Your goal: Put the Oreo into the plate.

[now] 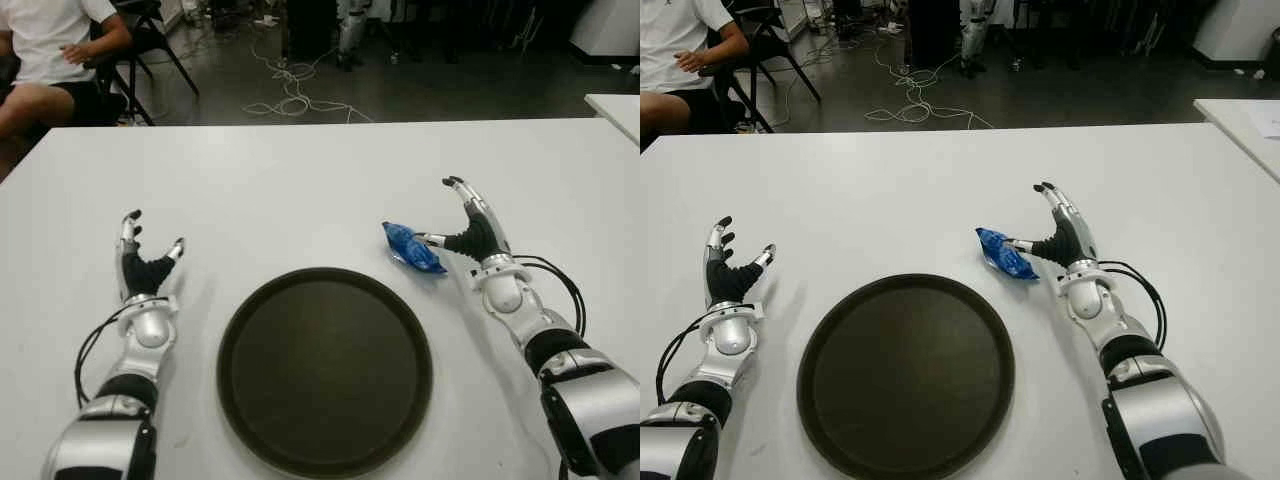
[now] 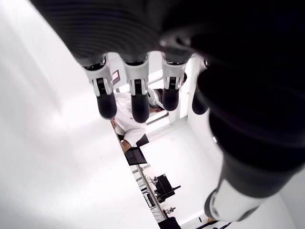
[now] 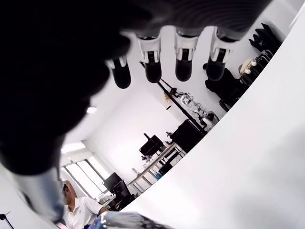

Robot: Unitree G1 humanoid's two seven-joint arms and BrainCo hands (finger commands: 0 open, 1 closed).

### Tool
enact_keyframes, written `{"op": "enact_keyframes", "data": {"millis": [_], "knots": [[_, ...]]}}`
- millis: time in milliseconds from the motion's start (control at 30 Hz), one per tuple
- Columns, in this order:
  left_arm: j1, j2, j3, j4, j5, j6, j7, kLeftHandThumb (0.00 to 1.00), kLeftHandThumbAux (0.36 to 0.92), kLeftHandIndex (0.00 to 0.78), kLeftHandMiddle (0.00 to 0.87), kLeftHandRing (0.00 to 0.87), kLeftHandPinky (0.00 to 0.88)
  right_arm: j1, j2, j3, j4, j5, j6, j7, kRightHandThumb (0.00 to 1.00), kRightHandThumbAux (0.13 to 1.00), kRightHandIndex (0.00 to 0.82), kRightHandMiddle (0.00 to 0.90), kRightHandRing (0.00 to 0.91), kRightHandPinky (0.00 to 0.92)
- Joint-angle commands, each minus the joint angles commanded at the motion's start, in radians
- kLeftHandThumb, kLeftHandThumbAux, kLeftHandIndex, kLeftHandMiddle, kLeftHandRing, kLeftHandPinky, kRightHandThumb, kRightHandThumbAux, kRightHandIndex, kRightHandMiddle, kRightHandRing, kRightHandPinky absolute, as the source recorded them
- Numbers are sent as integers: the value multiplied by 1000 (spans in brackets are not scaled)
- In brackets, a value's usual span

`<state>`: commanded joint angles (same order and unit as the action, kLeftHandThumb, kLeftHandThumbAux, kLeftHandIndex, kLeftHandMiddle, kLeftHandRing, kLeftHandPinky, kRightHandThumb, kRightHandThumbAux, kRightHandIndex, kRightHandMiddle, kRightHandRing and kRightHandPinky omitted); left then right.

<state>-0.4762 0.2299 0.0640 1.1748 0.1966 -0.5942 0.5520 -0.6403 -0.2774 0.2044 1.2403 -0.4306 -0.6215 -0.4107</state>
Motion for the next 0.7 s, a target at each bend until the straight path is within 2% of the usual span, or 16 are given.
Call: {"op": "enact_keyframes", "data": {"millis": [367,567,700], "knots": [[-1,0,-6,-1,7,12,8,212,779,101,101,104,109,-4,-5,30,-6,-32,41,-34,0,710,0,0,0,0],[-3,-4,-4,1,4,8,9,235,790,125,95,110,149,-2,-6,43,-19,-49,77,-53,0,737,0,0,0,0],[-3,-6,-6,1,4,3,8,245,792,129,87,100,133,0,-5,47,-34,-51,103,-53,0,749,0,0,0,0]]}}
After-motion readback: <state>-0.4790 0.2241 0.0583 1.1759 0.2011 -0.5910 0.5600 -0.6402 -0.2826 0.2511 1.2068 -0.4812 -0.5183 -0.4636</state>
